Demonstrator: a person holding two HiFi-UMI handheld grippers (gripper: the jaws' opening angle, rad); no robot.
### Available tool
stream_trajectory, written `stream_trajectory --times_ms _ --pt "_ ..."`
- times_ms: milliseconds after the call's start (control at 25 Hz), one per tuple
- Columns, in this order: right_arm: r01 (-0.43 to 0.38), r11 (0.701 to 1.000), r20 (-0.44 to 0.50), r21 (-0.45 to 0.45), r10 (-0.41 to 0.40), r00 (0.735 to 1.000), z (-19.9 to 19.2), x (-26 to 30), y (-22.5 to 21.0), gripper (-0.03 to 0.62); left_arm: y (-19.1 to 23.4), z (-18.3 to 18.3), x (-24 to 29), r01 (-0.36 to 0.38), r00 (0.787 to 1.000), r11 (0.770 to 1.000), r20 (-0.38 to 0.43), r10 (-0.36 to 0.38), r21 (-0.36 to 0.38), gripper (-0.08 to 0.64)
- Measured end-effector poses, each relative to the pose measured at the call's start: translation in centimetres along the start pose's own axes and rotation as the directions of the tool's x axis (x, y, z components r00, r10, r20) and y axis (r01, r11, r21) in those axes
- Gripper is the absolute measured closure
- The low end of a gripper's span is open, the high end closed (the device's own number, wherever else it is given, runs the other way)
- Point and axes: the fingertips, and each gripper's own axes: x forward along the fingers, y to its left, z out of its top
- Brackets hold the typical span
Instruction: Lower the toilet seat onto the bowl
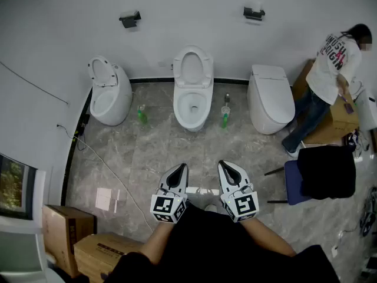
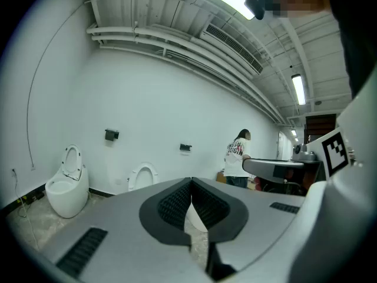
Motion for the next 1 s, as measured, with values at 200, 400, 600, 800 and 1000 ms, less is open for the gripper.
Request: stream_trajectory --times_ms 200,400,600,800,1000 --pt "0.008 1.0 0.005 0.025 -0.008 1.0 -0.4 0.6 -1.5 0.563 0.3 0.0 1.1 -0.007 1.0 1.0 0.017 0.007 -0.005 0.545" --pt "-0.014 0.997 -0.018 0.073 0.015 1.0 -1.5 2.8 -2.3 0.561 2.1 0.2 2.8 -0.009 1.0 1.0 0.024 0.01 -0.007 0.545" --pt "0.003 0.997 -0.044 0.076 0.0 0.999 -2.3 6.9 -3.7 0.561 4.7 0.2 6.6 0.018 1.0 1.0 0.017 -0.017 -0.017 0.545" --pt "0.012 0.998 -0.079 0.054 -0.008 0.997 -2.8 11.5 -5.4 0.561 7.9 0.7 10.8 0.051 0.999 0.996 0.015 -0.05 -0.077 0.545" --pt "0.042 0.996 -0.119 0.075 -0.033 0.992 -2.7 18.4 -7.1 0.561 13.2 1.1 15.5 0.074 0.997 0.992 -0.018 -0.077 -0.101 0.545"
